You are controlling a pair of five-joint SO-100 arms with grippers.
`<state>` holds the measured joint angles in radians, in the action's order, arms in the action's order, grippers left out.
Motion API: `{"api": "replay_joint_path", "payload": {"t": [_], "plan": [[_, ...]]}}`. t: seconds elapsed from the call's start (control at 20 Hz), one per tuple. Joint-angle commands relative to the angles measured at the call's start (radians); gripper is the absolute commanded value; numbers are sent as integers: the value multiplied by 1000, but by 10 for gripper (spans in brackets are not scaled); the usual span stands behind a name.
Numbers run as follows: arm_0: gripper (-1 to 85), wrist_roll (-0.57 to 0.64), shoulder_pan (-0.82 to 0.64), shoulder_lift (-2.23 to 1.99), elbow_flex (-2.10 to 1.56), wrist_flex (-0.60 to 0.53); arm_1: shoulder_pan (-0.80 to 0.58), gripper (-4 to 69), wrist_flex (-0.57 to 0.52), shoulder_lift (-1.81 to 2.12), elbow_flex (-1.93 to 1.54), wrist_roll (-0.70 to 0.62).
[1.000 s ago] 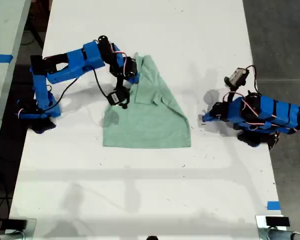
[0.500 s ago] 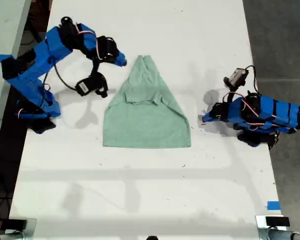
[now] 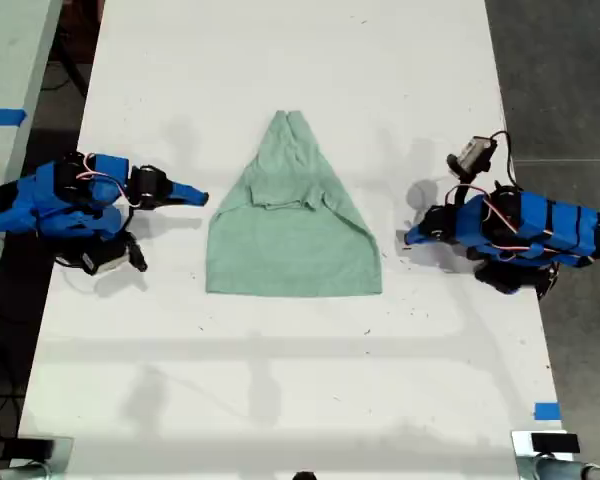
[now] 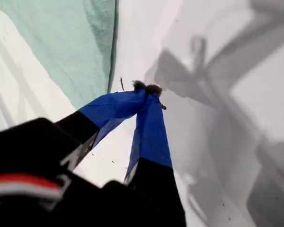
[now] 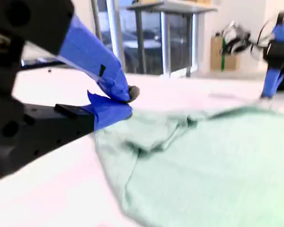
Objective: Fold t shirt
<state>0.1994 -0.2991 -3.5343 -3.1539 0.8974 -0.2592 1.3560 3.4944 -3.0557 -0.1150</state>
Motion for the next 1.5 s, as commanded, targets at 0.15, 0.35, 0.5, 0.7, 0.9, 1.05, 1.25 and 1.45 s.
{"api": "replay_joint_path", "payload": {"t": [0.15,0.35,0.5,0.7,0.9,1.05,1.25,1.45], "plan": [[-2,-38,-6,-69,-51,17,8,-15,-18,12,-15,-6],[-2,-48,-6,-69,-49,25,-23,-14,-35,12,-32,14],[-2,-48,-6,-69,-49,25,-32,-14,-40,12,-43,25],[-2,-48,-5,-69,-49,26,9,-13,-14,12,-23,209],[-2,-49,-3,-69,-49,26,118,-14,-43,14,-15,540],[-2,-52,-5,-69,-49,28,115,-14,-49,14,-23,572],[-2,-52,-6,-69,-49,29,109,-14,-46,14,-23,554],[-2,-55,-6,-69,-49,29,97,-14,-23,14,-15,483]]}}
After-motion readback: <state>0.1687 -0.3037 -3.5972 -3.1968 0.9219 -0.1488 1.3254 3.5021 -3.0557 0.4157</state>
